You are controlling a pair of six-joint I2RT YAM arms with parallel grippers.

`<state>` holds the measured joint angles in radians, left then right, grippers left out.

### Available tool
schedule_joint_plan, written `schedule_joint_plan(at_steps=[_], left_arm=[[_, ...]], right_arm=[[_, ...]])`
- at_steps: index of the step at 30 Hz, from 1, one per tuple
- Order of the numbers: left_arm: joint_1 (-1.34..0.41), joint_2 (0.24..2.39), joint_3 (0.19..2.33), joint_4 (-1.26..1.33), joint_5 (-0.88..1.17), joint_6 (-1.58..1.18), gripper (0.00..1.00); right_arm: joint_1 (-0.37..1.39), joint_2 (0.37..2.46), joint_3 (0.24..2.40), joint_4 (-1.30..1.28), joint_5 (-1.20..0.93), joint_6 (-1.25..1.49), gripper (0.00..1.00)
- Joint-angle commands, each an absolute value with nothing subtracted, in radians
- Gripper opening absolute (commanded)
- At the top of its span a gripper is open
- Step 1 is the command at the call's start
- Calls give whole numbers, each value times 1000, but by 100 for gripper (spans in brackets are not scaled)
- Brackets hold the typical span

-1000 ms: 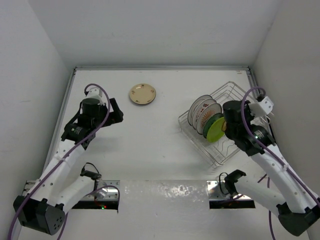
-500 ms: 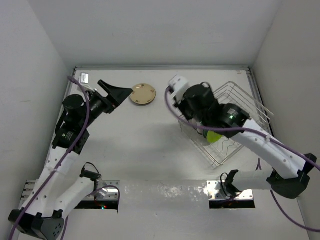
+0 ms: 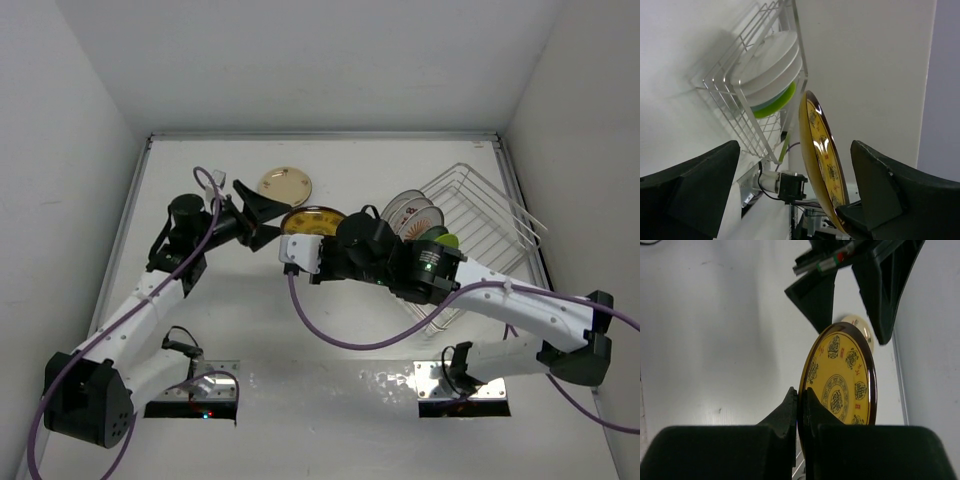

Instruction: Unload the plates from the dish rack

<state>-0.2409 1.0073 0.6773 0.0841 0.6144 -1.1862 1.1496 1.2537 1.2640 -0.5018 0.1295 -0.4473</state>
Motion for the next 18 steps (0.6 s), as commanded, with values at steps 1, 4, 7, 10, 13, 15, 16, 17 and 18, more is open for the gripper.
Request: schedule_joint_plan(at_steps=[1, 4, 7, 10, 13, 15, 16, 17, 18], left_arm=[[-241, 983, 657, 242, 672, -1235, 86], [-242, 994, 635, 301, 686, -1262, 61], [-244, 1006, 640, 298, 683, -1249, 14], [-242, 1025, 676, 209, 646, -1197, 0], [-242, 1051, 774, 86, 459, -1039, 0], [-242, 1089, 813, -33, 222, -948, 0], [-242, 1106, 821, -19, 148, -936, 0], [-238, 1152, 834, -17, 30, -911, 0], [-235, 1185, 850, 20, -15, -902, 0]], right_arm=[[1158, 1275, 1264, -312, 69, -518, 0], [1161, 1318, 1272, -290, 66, -531, 0], [1161, 1327, 1241, -220, 80, -535, 0], [1161, 1325, 1209, -146, 130, -500, 70], [1161, 1293, 1146, -72, 280, -404, 99], [1160, 1267, 1112, -6, 498, -263, 99], [1158, 1250, 1105, 15, 591, -212, 99], [1155, 1246, 1109, -1, 680, -101, 99], [1140, 1240, 1135, -56, 809, -44, 99]])
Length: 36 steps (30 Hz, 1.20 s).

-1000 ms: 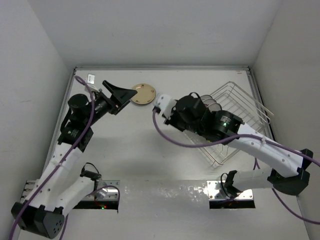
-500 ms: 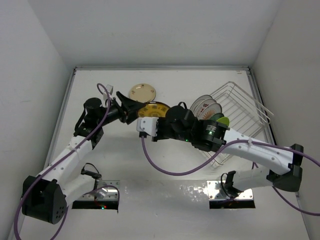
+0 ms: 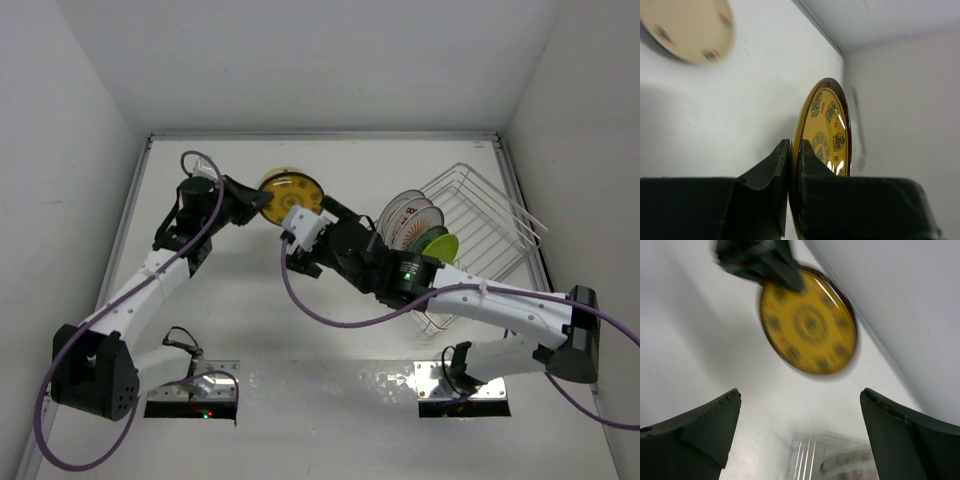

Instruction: Unload the plates from the dish rack

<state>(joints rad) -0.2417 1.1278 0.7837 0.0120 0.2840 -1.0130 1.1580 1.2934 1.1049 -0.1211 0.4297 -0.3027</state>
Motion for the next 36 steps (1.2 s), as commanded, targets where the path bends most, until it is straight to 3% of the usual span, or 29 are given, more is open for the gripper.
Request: schedule_joint_plan(at_steps=[1, 4, 10, 14, 19, 20, 22, 23, 26, 27, 28, 32, 36], left_arm=[[-227, 1221, 874, 47, -81, -869, 0], [-204, 1389, 982, 110, -140, -833, 0], [-161, 1760, 1181, 207, -71, -801, 0], [-155, 1899, 1276, 238, -38, -775, 0], [-152, 1996, 1341, 229, -15, -773, 2], [-152, 1999, 1341, 227, -14, -775, 7], [-152, 2000, 1335, 204, -14, -785, 32], [-152, 1999, 1335, 193, -15, -787, 55], [-153, 2003, 1371, 83, -17, -790, 81], [-155, 2009, 1391, 4, -18, -778, 86], [-156, 2011, 1441, -64, -17, -769, 99], [-167, 2025, 1599, -409, -40, -686, 100], [-172, 1898, 1557, -518, -71, -658, 100]], right_arm=[[1129, 1233, 1152, -168, 842, 74, 99], [1074, 1203, 1177, -349, 839, 236, 99], [1042, 997, 1042, -442, 788, 348, 99], [1034, 855, 944, -477, 793, 397, 99], [1028, 819, 914, -532, 836, 400, 99], [1025, 822, 914, -540, 838, 400, 99], [1017, 845, 917, -560, 835, 417, 99], [996, 856, 916, -560, 812, 423, 99], [898, 925, 922, -551, 705, 446, 99], [873, 946, 922, -546, 672, 465, 99], [824, 991, 923, -534, 640, 477, 99], [753, 1089, 956, -537, 630, 584, 99], [712, 1138, 995, -586, 765, 768, 99]])
